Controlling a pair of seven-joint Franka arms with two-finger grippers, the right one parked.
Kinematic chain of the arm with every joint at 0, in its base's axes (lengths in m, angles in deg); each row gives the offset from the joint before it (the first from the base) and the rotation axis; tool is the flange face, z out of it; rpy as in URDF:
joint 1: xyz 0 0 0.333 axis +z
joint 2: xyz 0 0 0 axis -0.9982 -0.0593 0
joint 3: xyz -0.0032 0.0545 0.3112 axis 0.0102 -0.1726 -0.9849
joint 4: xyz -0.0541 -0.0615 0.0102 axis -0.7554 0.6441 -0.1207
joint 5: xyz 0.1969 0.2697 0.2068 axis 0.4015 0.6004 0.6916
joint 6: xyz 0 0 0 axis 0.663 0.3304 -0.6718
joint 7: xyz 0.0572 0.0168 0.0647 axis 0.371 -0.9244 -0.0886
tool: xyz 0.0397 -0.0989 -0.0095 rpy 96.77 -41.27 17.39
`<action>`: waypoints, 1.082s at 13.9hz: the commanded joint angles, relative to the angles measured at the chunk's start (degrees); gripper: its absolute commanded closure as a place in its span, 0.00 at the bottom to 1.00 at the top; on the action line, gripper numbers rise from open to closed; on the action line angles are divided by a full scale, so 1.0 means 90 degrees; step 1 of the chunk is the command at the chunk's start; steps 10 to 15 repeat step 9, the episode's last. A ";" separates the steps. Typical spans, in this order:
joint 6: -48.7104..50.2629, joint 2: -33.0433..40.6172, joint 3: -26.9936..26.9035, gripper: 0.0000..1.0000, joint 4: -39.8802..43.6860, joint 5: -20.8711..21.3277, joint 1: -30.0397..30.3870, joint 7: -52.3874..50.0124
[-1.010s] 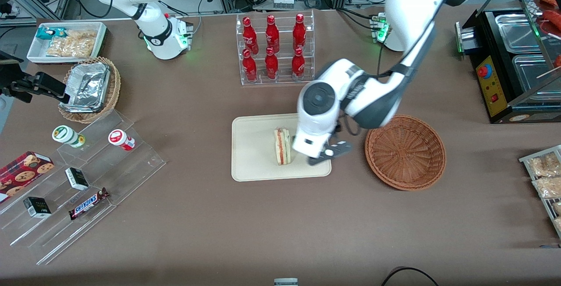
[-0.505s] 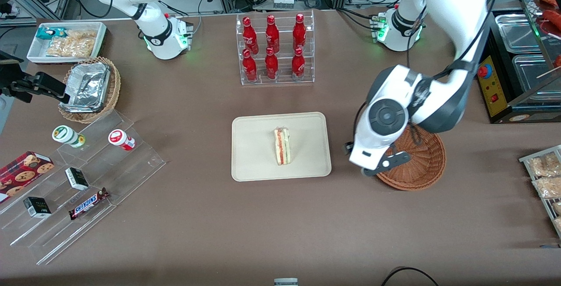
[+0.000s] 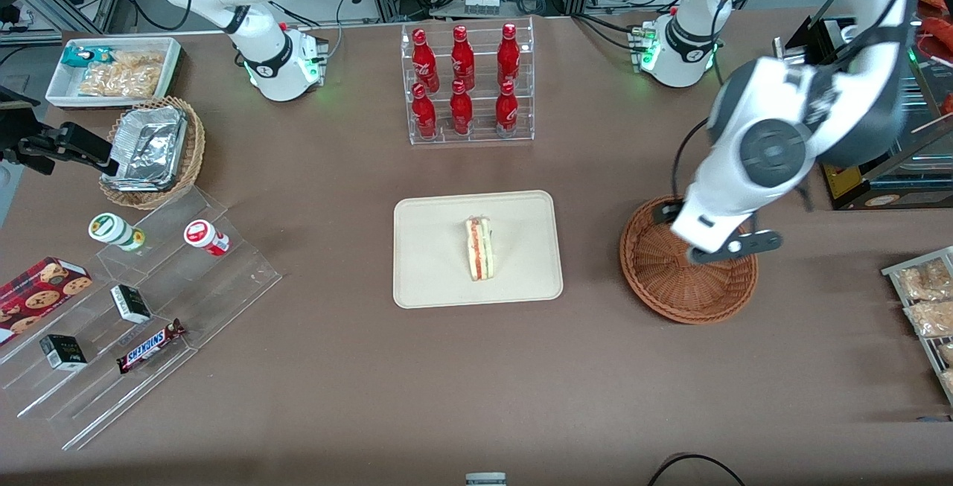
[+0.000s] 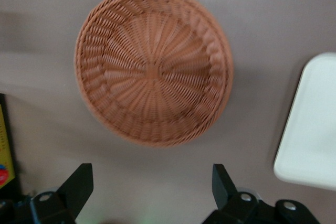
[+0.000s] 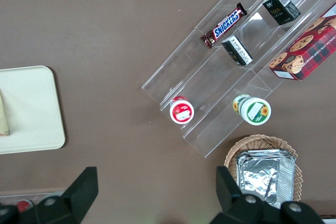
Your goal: Place sandwich from basket to tray
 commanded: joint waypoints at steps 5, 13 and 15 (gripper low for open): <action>0.1056 0.0956 -0.1517 0.00 0.0379 -0.0927 -0.0280 0.3363; 0.1194 0.0985 -0.1889 0.00 0.1142 -0.0908 -0.0310 0.3611; 0.1194 0.0985 -0.1889 0.00 0.1142 -0.0908 -0.0310 0.3611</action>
